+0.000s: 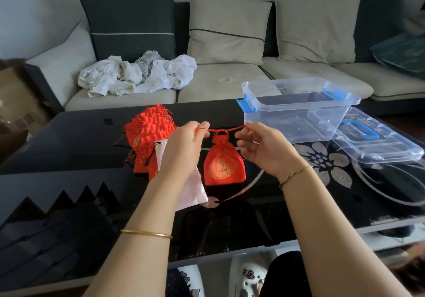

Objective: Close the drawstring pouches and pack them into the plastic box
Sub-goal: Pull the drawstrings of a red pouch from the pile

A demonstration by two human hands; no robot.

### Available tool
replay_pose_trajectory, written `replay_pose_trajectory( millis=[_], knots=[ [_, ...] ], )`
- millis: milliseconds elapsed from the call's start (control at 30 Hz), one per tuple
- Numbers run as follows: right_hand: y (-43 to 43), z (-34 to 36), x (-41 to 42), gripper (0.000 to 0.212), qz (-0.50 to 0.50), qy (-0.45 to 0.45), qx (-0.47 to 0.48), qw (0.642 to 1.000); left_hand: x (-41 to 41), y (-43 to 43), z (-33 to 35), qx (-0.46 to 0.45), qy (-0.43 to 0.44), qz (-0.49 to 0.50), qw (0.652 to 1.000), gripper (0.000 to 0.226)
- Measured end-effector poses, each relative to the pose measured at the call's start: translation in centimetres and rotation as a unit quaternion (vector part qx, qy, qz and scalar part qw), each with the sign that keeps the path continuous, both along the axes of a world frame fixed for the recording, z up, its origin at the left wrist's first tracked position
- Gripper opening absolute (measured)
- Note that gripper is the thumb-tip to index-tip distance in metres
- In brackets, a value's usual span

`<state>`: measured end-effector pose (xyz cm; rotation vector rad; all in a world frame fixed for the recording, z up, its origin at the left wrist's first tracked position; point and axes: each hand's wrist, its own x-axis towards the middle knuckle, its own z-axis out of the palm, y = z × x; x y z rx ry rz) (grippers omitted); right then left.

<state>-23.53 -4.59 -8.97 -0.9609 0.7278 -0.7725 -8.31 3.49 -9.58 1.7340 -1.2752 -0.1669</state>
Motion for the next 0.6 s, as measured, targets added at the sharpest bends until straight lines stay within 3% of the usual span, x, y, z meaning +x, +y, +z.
replay_pose_trajectory(
  millis=[100,200,300,367,500,600],
  knots=[
    [0.2,-0.4,0.2,0.033,0.019,-0.181,0.163,0.970,-0.2,0.0,0.1,0.012,0.045,0.028,0.999,0.046],
    [0.3,-1.1,0.7,0.033,0.011,-0.255,0.234,0.938,-0.4,-0.4,0.3,0.009,0.192,0.035,0.981,0.050],
    [0.3,-1.6,1.3,0.031,-0.019,-0.243,0.256,0.935,-1.1,-0.9,0.6,-0.084,0.406,-0.032,0.909,0.049],
    [0.2,-1.9,1.5,0.029,-0.042,-0.236,0.271,0.932,-1.4,-0.9,0.6,-0.147,0.477,-0.060,0.865,0.048],
    [0.1,-2.3,1.8,0.028,-0.084,-0.215,0.255,0.939,-1.7,-0.9,0.2,-0.143,0.504,-0.014,0.851,0.044],
    [-0.1,-1.8,1.9,0.027,-0.102,-0.143,0.138,0.975,-1.5,-0.7,0.3,-0.058,0.448,-0.016,0.892,0.041]
  ],
)
